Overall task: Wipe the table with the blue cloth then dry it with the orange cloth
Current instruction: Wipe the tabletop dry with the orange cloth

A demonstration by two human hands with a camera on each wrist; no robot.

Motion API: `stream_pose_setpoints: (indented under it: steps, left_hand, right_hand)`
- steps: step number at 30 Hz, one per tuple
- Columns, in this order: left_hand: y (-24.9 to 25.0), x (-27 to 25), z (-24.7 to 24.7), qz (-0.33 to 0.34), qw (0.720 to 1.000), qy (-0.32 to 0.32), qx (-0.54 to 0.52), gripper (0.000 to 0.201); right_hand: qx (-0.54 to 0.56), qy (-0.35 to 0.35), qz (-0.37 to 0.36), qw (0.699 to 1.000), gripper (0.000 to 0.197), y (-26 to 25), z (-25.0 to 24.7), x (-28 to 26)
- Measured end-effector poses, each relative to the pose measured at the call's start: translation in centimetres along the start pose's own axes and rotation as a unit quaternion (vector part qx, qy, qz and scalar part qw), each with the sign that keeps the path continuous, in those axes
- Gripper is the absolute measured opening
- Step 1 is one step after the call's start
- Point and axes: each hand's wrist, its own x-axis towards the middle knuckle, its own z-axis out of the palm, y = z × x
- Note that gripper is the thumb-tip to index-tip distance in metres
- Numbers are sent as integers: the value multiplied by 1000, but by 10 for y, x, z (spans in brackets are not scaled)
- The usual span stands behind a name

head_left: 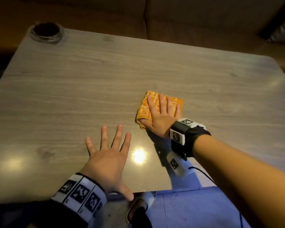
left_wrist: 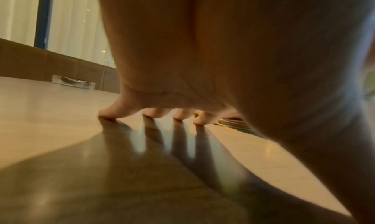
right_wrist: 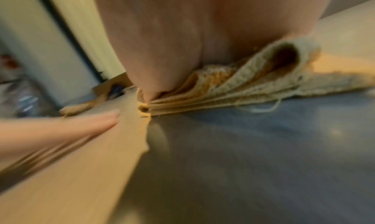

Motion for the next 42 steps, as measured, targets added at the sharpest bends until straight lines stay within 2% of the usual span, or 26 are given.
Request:
stream_pose_setpoints:
  steps: [2, 4, 5, 8, 9, 13, 16, 18, 20, 23, 27, 32, 34, 37, 38, 40, 42]
  left_hand:
    - [1, -1, 0, 1, 1000, 3, -2, 166]
    - [1, -1, 1, -1, 1000, 6, -3, 167]
    - [1, -1, 2, -2, 1000, 7, -3, 167]
    - [0, -1, 3, -1, 1000, 18, -1, 169]
    - [-1, 0, 3, -1, 1000, 22, -2, 170]
    - [2, 1, 2, -7, 1000, 24, -8, 172]
    - [1, 2, 1, -5, 1000, 22, -13, 174]
    - [0, 2, 1, -3, 1000, 20, -13, 174]
    - [0, 4, 2, -3, 1000, 13, -12, 174]
    - [0, 5, 3, -3, 1000, 9, -15, 173]
    - [-2, 4, 3, 1, 1000, 8, -18, 173]
    - [-2, 2, 2, 1, 1000, 3, -18, 170]
    - [-1, 4, 2, -1, 1000, 3, -16, 170]
    - [0, 4, 2, -6, 1000, -1, -14, 168]
    - [0, 3, 2, -8, 1000, -3, -15, 167]
    - [0, 2, 1, -7, 1000, -7, -20, 167]
    - [1, 0, 0, -5, 1000, -14, -25, 167]
  right_hand:
    - [-18, 16, -90, 996, 93, 3, 8, -47]
    - [-33, -7, -126, 991, 95, 20, 10, -64]
    - [-32, -22, -101, 994, 98, 26, 8, -60]
    - [12, -25, 41, 999, 104, 12, 7, -55]
    - [21, -21, 50, 998, 102, 2, 10, -65]
    - [-3, 16, -50, 999, 86, -7, 27, -153]
    - [1, 5, -82, 997, 81, 11, 38, -205]
    - [0, -2, -88, 996, 76, 28, 40, -219]
    - [8, -23, -63, 998, 76, 48, 36, -214]
    - [2, -43, -6, 999, 81, 68, 31, -177]
    - [13, -27, 74, 997, 85, 62, 26, -146]
    - [7, -42, -1, 999, 87, 65, 31, -184]
    - [11, -57, 22, 998, 87, 73, 28, -160]
    - [5, 3, 94, 996, 86, 74, 22, -97]
    - [-3, -17, 103, 994, 90, 74, 15, -78]
    - [7, -46, 97, 994, 102, 78, 10, -54]
    - [14, -28, 79, 996, 102, 77, 9, -58]
